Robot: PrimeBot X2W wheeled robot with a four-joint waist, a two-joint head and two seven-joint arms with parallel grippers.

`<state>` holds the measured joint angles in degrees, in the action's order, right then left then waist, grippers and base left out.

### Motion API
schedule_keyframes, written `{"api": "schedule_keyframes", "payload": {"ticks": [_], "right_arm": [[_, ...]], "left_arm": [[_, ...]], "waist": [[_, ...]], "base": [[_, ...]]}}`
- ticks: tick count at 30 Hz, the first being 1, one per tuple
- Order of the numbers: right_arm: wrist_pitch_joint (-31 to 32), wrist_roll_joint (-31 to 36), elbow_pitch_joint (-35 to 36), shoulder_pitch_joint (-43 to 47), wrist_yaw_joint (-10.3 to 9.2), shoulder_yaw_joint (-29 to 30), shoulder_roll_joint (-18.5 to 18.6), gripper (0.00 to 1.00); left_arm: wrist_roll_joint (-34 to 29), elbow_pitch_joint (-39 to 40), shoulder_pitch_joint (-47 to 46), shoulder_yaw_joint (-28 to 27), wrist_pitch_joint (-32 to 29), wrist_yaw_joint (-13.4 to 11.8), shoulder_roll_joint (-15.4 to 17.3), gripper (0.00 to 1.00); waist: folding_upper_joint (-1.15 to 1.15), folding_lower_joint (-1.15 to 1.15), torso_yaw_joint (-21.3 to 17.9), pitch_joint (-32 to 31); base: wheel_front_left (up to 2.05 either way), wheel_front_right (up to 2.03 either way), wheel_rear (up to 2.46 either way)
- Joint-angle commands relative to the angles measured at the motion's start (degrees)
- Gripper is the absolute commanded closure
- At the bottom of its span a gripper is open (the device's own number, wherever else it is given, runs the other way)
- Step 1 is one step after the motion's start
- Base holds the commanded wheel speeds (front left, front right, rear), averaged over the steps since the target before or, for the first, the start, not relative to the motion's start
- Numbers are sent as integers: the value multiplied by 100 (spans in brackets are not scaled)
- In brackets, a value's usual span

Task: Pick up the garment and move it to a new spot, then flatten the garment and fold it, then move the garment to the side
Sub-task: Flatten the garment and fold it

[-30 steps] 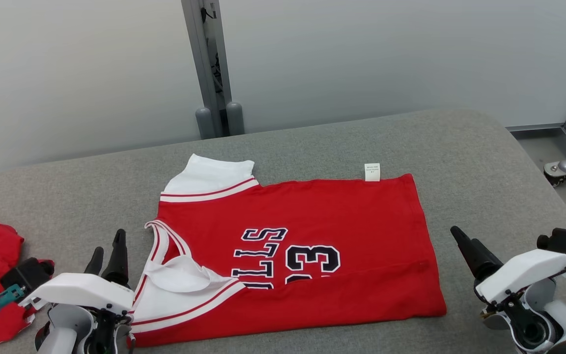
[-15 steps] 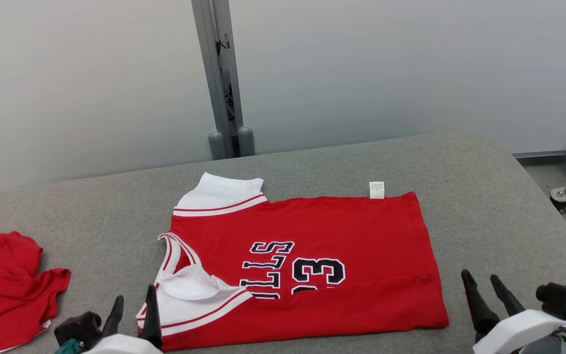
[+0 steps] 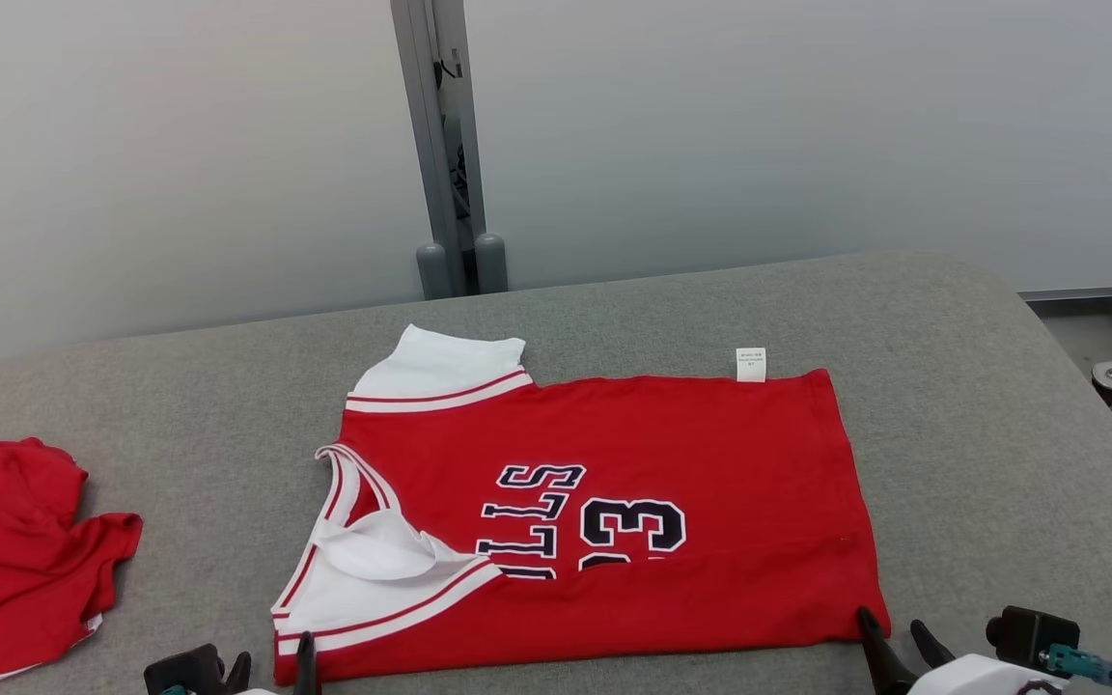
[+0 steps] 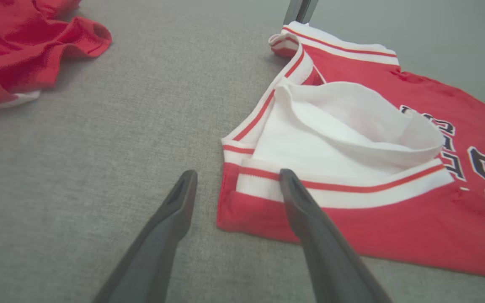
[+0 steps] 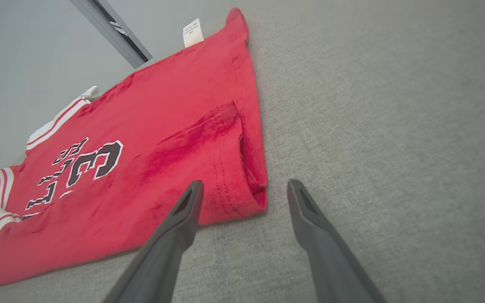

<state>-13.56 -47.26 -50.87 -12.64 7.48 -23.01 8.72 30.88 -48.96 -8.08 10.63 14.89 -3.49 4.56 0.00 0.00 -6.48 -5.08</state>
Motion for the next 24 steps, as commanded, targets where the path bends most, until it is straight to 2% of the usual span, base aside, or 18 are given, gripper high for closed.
{"api": "schedule_keyframes", "payload": {"ticks": [1,12,24], "right_arm": [[-12,-94,-133,-139,3,-86,-16,0],[-31,-572,-357,-401,3,-293,-84,0],[23,-1062,-573,-537,3,-512,-95,0]], "left_arm": [[80,-303,-240,-4,-114,59,-2,0],[250,-1038,-708,160,-348,438,-85,0],[321,-1495,-952,274,-277,477,-122,0]], "waist": [[0,0,16,53],[0,0,30,195],[0,0,72,265]], "base": [[0,0,0],[0,0,0],[0,0,0]]}}
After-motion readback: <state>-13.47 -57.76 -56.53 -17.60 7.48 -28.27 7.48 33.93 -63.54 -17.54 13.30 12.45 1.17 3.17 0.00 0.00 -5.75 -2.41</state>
